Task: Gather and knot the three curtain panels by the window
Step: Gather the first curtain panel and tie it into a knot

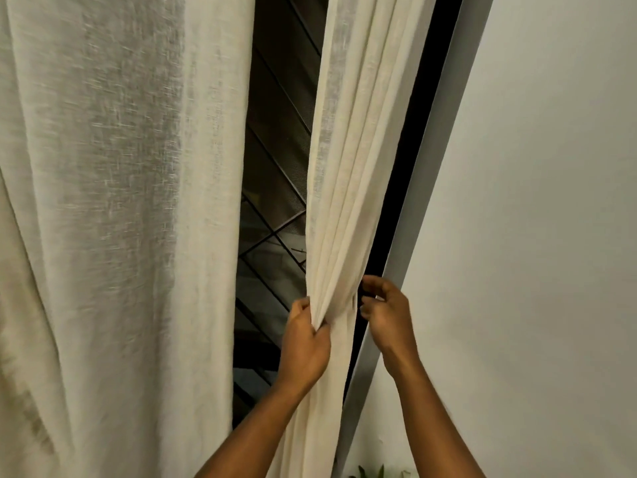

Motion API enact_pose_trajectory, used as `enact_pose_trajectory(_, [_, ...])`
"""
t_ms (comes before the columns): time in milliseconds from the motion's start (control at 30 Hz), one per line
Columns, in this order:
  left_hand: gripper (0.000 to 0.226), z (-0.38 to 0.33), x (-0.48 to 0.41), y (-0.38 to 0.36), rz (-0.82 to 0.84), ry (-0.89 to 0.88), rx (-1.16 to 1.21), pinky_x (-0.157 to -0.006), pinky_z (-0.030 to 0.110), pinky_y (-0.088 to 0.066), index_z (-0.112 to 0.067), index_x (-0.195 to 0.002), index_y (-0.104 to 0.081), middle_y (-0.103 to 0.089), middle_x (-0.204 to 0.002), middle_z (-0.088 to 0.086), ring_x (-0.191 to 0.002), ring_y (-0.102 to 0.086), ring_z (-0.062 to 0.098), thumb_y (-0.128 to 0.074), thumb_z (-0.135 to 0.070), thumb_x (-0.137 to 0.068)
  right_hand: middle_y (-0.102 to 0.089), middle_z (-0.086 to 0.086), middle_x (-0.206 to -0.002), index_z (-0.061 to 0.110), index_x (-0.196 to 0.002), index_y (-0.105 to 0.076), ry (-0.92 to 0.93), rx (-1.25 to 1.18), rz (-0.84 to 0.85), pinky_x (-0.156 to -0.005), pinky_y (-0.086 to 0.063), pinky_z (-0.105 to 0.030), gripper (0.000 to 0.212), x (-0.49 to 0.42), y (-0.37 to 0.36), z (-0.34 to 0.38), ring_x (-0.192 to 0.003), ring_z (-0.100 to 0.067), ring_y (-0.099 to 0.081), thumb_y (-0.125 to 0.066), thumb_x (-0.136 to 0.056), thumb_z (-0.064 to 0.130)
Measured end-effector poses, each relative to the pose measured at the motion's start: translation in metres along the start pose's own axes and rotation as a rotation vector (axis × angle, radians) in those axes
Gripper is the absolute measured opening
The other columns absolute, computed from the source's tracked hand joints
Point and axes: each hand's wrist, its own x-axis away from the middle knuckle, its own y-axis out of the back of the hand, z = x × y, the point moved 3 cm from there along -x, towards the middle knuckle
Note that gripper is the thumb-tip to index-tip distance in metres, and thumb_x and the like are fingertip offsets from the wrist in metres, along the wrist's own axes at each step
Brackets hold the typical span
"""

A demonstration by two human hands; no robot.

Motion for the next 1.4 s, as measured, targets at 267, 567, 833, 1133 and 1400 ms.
enact_pose_trajectory(267, [0.046, 0.003, 0.000, 0.008, 0.033, -0.015, 0.049, -0.086, 0.017, -0.045, -0.023, -0.130, -0.045, -0.058, -0.114, -0.007, -0.107, -0.056, 0.010, -0.048, -0.003, -0.088, -0.056, 0.006, -0.129, 0.025, -0.139, -0.040, -0.071, 0.191, 0.355, -0.094, -0.051, -0.029, 0.066, -0.002, -0.015, -0.038, -0.115, -0.013, -0.057, -0.066, -0.084, 0.002])
enact_pose_trajectory(567, [0.069, 0.027, -0.002, -0.019, 0.180, -0.007, 0.001, -0.097, 0.018, -0.044, -0.041, -0.134, -0.039, -0.054, -0.127, -0.015, -0.120, -0.052, 0.004, -0.068, -0.019, -0.076, -0.075, 0.000, -0.094, 0.013, -0.108, -0.067, -0.048, -0.080, 0.262, -0.067, -0.054, -0.018, 0.035, -0.007, -0.022, -0.039, -0.092, -0.017, -0.070, -0.055, -0.083, -0.010])
enact_pose_trajectory(833, [0.063, 0.017, 0.003, -0.033, 0.186, -0.029, -0.225, -0.097, 0.010, -0.032, -0.035, -0.149, -0.010, -0.022, -0.153, -0.017, -0.129, -0.044, 0.008, -0.044, -0.028, -0.096, -0.069, -0.006, -0.111, 0.022, -0.120, -0.054, -0.084, -0.421, 0.341, -0.084, -0.056, -0.032, 0.109, 0.008, -0.032, -0.043, -0.103, -0.024, -0.067, -0.086, -0.026, 0.069])
enact_pose_trajectory(1133, [0.058, 0.071, -0.021, -0.033, 0.506, -0.014, -0.012, -0.092, 0.018, -0.045, -0.043, -0.110, -0.066, -0.065, -0.118, -0.012, -0.113, -0.059, 0.010, -0.066, -0.014, -0.059, -0.065, -0.008, -0.107, 0.011, -0.128, -0.050, -0.159, -0.098, -0.015, -0.077, -0.056, -0.032, 0.055, -0.006, -0.022, -0.051, -0.094, -0.024, -0.065, -0.071, -0.078, 0.023])
enact_pose_trajectory(1400, [0.058, 0.053, -0.063, -0.006, 0.501, 0.165, 0.161, -0.092, 0.026, -0.051, -0.033, -0.125, -0.049, -0.059, -0.124, -0.008, -0.110, -0.058, 0.004, -0.075, -0.016, -0.076, -0.060, -0.011, -0.119, 0.015, -0.129, -0.046, -0.294, -0.170, 0.067, -0.086, -0.049, -0.038, 0.081, -0.010, -0.033, -0.051, -0.100, -0.027, -0.060, -0.068, -0.053, 0.026])
